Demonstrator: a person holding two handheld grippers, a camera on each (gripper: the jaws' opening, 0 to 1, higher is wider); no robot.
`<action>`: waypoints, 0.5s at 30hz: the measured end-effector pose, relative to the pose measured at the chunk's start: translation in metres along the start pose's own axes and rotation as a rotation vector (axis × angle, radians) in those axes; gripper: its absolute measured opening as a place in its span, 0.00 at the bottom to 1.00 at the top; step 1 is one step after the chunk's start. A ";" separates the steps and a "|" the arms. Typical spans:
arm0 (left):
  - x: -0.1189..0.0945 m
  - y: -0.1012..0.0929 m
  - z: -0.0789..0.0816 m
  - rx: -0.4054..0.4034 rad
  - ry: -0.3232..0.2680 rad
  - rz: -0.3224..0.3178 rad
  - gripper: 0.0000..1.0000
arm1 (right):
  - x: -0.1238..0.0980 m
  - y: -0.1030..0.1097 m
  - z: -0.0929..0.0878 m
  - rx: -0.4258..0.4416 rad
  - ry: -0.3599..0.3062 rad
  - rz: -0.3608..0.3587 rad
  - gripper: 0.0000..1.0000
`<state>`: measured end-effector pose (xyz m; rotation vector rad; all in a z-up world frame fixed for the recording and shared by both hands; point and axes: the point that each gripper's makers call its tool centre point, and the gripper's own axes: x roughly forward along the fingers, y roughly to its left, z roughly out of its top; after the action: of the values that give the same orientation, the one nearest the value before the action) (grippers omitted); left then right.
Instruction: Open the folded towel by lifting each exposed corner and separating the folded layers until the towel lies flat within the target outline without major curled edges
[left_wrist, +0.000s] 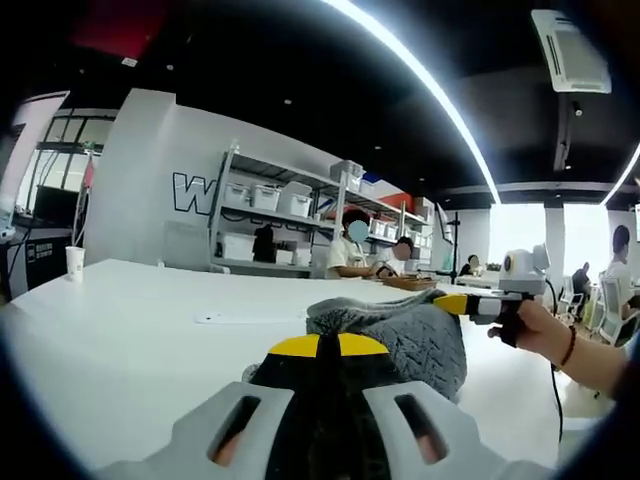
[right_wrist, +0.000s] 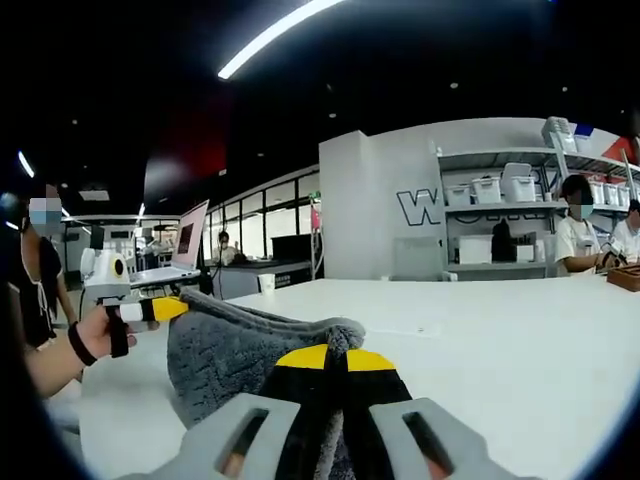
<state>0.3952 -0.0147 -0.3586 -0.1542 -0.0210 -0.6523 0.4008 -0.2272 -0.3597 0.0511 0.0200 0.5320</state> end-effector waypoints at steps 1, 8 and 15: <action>-0.001 0.000 0.001 0.000 -0.006 0.003 0.02 | -0.001 0.001 0.000 -0.004 -0.002 0.001 0.00; -0.005 -0.003 -0.001 -0.003 -0.011 -0.015 0.02 | -0.008 0.005 0.003 -0.022 -0.018 0.008 0.00; -0.011 -0.006 0.000 0.003 -0.011 -0.021 0.03 | -0.013 0.009 0.003 -0.014 -0.032 0.016 0.00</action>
<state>0.3827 -0.0124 -0.3588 -0.1544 -0.0342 -0.6721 0.3854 -0.2264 -0.3559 0.0458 -0.0158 0.5474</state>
